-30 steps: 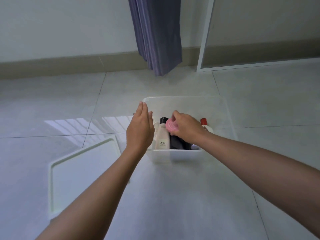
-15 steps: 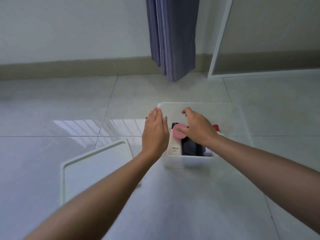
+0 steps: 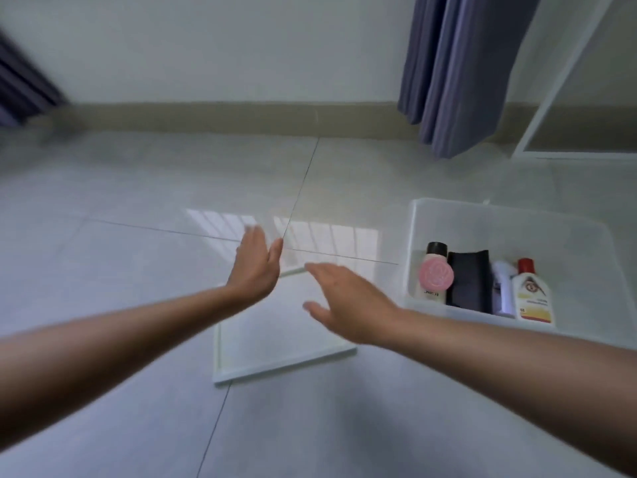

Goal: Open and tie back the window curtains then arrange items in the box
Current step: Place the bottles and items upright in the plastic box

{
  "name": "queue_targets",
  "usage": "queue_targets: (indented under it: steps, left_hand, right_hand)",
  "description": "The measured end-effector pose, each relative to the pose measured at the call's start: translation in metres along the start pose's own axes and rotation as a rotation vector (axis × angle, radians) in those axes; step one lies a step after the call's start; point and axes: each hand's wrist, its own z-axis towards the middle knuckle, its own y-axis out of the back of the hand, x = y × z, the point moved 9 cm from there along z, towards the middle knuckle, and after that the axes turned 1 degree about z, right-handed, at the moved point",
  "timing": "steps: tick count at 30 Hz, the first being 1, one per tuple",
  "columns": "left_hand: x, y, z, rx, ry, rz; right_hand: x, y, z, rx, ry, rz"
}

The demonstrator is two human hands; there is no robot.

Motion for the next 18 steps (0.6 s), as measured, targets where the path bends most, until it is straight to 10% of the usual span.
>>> queue_targets:
  steps: [7,18]
  left_hand:
    - [0.131,-0.051,-0.030,0.067,0.619,-0.075]
    - [0.159,-0.061,-0.040,0.110,0.705,-0.079]
  right_hand:
    - [-0.066,-0.085,-0.012,0.274,-0.348,0.135]
    - [-0.074,-0.095,-0.018,0.333,-0.381,0.248]
